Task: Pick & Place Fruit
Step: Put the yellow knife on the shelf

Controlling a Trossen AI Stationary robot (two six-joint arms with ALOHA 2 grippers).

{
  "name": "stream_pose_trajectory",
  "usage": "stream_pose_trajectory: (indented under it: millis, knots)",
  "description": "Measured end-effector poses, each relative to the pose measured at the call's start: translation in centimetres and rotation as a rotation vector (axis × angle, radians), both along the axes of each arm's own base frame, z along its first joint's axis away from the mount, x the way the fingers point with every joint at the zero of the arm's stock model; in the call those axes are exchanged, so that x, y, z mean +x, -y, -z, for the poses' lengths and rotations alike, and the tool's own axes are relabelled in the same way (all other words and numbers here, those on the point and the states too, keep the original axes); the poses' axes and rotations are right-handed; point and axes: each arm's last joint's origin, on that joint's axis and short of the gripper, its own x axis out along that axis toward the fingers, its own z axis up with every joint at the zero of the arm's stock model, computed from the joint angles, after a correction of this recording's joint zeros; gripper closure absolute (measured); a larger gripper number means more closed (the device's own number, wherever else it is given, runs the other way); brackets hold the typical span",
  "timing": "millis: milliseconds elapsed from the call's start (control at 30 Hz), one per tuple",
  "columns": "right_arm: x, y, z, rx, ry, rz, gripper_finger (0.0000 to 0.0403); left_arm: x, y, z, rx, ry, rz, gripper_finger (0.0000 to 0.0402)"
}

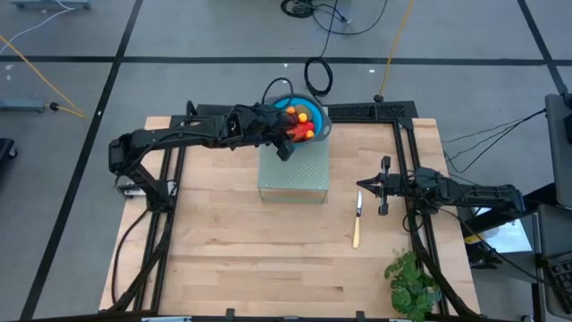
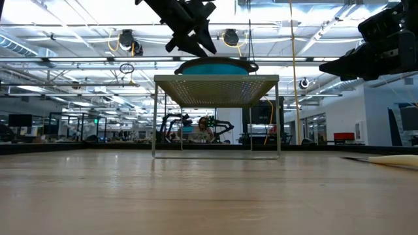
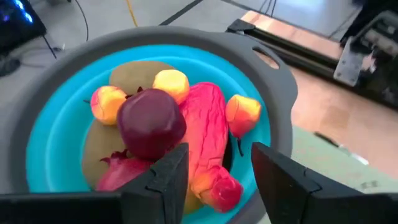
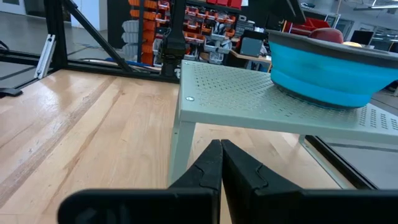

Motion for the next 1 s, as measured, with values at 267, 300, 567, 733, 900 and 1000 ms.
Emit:
stream_pose_trajectory:
  millis: [267, 300, 567, 733, 900, 1000]
  knots:
    - [0.0, 0.0, 0.0, 0.188, 0.021, 0.007, 0.0403, -1.7, 1.0, -1.8, -0.143, 0.088, -0.048, 0.0245]
    - [0.0, 0.0, 0.0, 0.218, 0.024, 0.008, 0.0403, -2.1, 1.3, -2.2, -0.147, 0.086, -0.043, 0.0247]
    - [0.0, 0.0, 0.0, 0.360, 0.042, 0.010, 0.0403, -3.9, 4.1, -3.8, -0.113, 0.048, 0.069, 0.0261]
    - [0.0, 0.0, 0.0, 0.354, 0.041, 0.010, 0.0403, -4.3, 5.6, -3.9, -0.133, 0.017, 0.125, 0.0257]
    - [0.0, 0.0, 0.0, 0.353, 0.042, 0.010, 0.0403, -4.6, 6.7, -3.7, -0.139, -0.033, 0.180, 0.0257]
    - [0.0, 0.0, 0.0, 0.353, 0.041, 0.010, 0.0403, -4.7, 7.1, -3.3, -0.179, -0.067, 0.203, 0.0257]
